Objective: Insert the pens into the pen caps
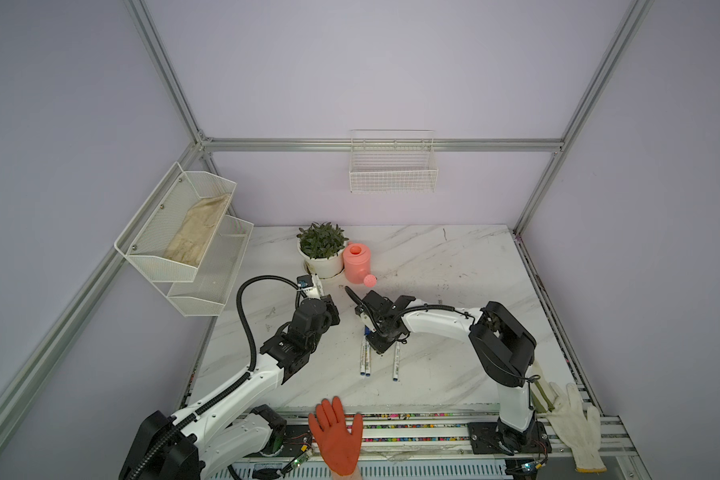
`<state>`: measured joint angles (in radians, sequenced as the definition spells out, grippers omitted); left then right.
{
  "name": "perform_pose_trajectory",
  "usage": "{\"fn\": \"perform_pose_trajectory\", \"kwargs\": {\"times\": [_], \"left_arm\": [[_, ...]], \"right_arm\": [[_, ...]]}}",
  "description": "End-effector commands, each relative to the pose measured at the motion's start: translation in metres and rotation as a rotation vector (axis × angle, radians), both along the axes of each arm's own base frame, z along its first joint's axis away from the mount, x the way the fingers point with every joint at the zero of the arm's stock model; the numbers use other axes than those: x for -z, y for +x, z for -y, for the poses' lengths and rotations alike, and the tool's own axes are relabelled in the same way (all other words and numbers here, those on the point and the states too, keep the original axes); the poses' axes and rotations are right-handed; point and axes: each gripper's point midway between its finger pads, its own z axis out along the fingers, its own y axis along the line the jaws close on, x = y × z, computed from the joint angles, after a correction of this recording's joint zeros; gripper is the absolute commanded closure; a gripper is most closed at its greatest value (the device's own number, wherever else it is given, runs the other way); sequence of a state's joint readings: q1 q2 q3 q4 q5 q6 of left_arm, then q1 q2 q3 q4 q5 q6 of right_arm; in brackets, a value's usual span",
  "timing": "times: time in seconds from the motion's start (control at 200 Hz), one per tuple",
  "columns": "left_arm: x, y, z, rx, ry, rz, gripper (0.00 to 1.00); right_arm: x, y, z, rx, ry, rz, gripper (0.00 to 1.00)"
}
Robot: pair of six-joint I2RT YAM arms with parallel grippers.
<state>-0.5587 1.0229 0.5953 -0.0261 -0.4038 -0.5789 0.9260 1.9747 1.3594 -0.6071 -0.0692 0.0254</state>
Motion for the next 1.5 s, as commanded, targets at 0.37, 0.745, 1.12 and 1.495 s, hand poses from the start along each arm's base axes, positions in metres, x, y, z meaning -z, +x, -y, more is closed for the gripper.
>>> {"fn": "perform_pose_trajectory", "kwargs": {"times": [0.37,0.745,1.12,1.495], "left_arm": [[0.012,0.002,0.007,0.044,0.022,0.001,1.00],[0.005,-0.002,0.005,0.063,0.049,0.015,1.00],[0.008,-0.010,-0.001,0.058,0.057,0.014,1.00],[0.010,-0.010,0.001,0.071,0.057,0.008,1.00]], "right_arm": [[-0.018,-0.035,0.028,0.042,-0.031,-0.103,0.57],[-0.011,-0.039,0.012,-0.024,0.002,-0.156,0.55],[0.001,-0.025,-0.003,-0.014,-0.008,-0.151,0.49],[0.010,-0.012,0.000,0.055,-0.047,-0.111,0.53]]}}
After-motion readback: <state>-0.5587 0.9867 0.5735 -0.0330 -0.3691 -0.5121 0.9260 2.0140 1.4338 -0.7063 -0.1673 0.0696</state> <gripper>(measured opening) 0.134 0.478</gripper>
